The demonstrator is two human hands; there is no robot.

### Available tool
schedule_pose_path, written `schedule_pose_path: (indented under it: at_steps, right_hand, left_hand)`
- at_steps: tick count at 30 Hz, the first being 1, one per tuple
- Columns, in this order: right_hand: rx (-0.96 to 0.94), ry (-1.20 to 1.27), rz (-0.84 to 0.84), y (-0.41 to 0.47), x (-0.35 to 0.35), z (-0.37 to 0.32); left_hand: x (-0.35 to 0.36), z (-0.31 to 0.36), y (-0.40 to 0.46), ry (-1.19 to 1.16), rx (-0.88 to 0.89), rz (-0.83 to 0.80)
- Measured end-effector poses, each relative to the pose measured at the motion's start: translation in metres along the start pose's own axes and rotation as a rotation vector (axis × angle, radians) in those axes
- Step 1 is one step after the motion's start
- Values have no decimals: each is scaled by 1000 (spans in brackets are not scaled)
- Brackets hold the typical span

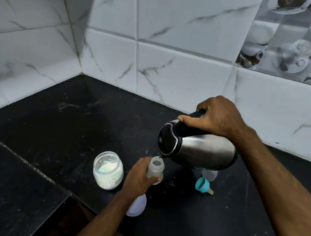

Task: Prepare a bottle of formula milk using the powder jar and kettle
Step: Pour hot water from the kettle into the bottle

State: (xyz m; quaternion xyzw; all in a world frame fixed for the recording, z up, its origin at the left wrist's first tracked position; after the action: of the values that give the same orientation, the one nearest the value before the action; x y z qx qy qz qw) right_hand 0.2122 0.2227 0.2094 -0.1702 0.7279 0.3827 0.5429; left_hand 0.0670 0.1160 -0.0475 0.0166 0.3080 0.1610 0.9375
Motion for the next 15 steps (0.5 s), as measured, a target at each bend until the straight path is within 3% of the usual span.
schedule_pose_path:
  at_steps: [15]
  right_hand:
    - [1, -6, 22, 2, -10, -3]
  left_hand:
    - [0, -1, -1, -18, -4, -11]
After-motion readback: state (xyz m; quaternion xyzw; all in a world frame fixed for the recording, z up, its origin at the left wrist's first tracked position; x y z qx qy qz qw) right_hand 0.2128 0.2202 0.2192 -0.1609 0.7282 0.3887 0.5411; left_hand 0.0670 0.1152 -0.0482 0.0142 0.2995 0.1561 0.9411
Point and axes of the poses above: each hand's wrist, its own y-axis towards the middle knuckle, its own x-axis out of the palm, z = x × y, the point moved 9 cm from there along y, towards the middle knuckle, and after that the axes turned 2 degrees about x, right-handed, at the moved point
